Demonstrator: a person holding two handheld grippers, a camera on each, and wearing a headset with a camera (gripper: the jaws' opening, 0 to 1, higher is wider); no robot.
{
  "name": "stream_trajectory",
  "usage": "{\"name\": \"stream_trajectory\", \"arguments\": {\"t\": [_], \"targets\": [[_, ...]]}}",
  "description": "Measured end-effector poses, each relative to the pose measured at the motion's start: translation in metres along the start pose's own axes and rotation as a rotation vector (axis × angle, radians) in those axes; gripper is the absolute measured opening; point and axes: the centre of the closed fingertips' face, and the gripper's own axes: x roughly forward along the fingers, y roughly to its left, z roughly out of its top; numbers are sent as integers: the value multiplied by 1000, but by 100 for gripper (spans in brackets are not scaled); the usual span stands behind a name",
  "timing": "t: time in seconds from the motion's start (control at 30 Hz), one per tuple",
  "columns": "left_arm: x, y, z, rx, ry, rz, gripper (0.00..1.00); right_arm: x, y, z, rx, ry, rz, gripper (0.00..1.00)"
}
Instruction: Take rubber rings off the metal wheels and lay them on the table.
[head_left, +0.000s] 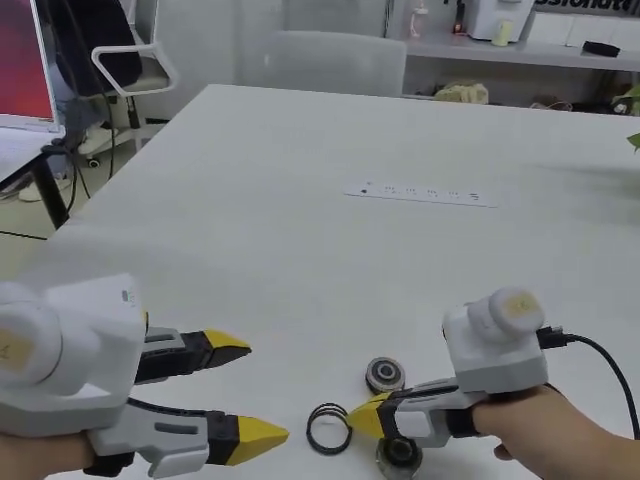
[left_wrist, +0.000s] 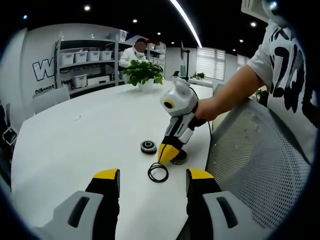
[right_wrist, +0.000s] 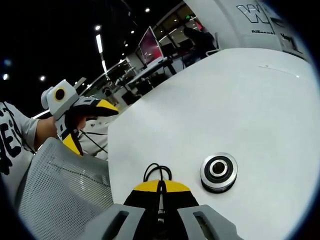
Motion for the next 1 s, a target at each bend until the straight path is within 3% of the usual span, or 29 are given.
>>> {"name": "stream_trajectory", "arguments": {"t": [0.3,0.57,0.77,1.0], "targets": [[-1,1,0,-1,4,2,51,0,-5,1,-12,-5,-23,2],[0,3,1,-8,5,3,50,-5,-4,10,-25,-44,-30,8],[3,8,9,-8,-4,4,50,-16,-3,31,-24,-120,-36,11],[10,13,25,15,-13,2,50,-30,-8,43,-52,-164,-73,15]]}}
